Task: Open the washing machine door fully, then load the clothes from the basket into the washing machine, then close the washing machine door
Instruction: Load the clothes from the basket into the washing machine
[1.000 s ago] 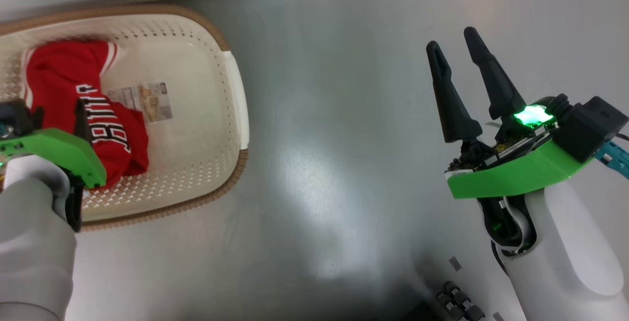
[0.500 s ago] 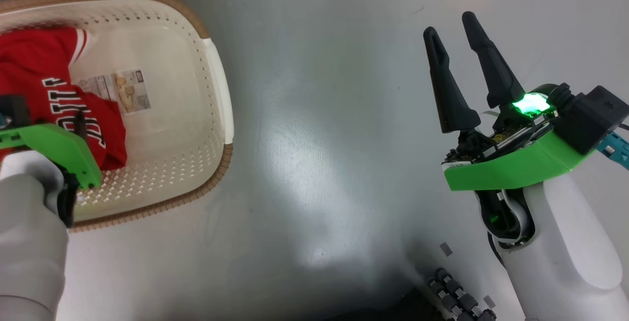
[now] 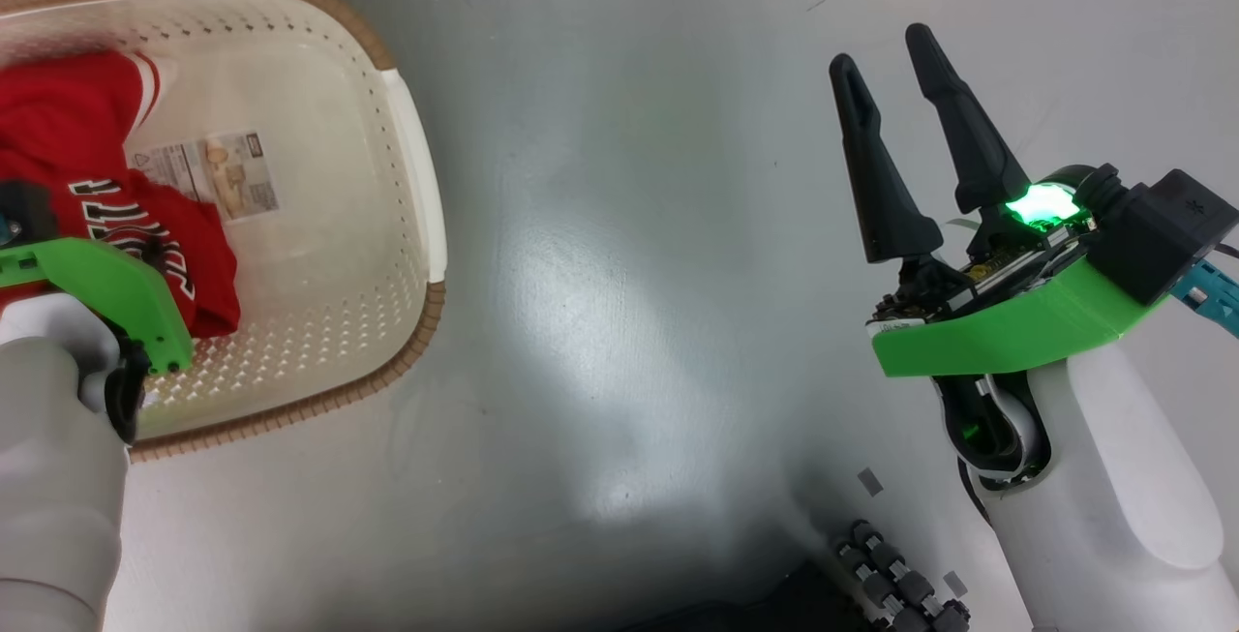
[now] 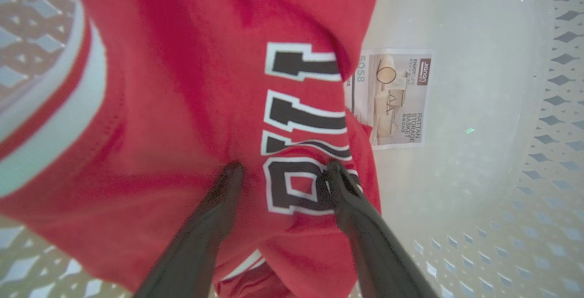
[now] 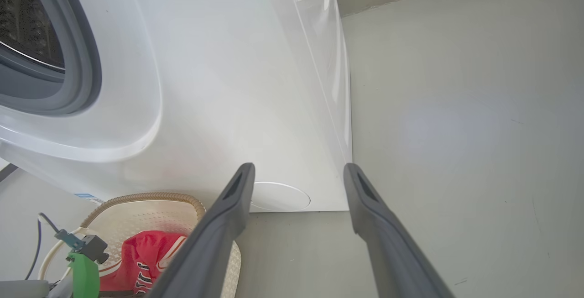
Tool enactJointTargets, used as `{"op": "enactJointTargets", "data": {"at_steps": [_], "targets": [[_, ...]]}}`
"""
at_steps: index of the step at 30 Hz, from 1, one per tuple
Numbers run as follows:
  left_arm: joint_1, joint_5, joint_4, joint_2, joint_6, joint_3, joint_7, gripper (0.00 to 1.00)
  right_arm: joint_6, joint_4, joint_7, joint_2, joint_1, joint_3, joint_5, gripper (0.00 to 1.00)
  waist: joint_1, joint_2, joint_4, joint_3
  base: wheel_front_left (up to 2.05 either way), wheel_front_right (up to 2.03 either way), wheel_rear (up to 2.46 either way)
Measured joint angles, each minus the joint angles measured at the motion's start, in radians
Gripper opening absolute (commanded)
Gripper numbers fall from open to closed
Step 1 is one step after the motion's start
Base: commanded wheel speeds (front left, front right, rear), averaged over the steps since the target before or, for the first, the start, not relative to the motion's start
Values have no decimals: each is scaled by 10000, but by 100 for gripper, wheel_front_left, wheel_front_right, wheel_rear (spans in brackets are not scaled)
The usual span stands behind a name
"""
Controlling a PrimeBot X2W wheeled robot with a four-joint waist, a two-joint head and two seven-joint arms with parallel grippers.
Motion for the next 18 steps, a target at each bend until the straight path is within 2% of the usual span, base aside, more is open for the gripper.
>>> {"op": "enactJointTargets", "data": {"at_steps": [2, 3, 4, 5, 18], "targets": [[0, -17, 10, 0, 0, -17, 17, 46, 0, 0, 0, 4, -1, 0, 0, 100, 0, 0, -4, -23, 0, 0, 0], [1, -19, 10, 0, 0, -25, 75, 35, 0, 0, 0, 10, -2, 0, 0, 100, 0, 1, -4, -33, 0, 0, 0], [1, -19, 10, 0, 0, -25, 75, 7, 0, 0, 0, 10, -2, 0, 0, 100, 0, 1, -4, -33, 0, 0, 0], [1, -21, 13, 2, 0, -35, 77, 0, 0, 0, 0, 15, -4, 0, 0, 100, 0, 0, -3, -41, 0, 0, 0], [90, -232, 54, -40, -19, -176, -564, 0, 0, 117, 0, 44, -7, 17, 0, 100, -1, 0, 69, -453, 0, 0, 0]]}}
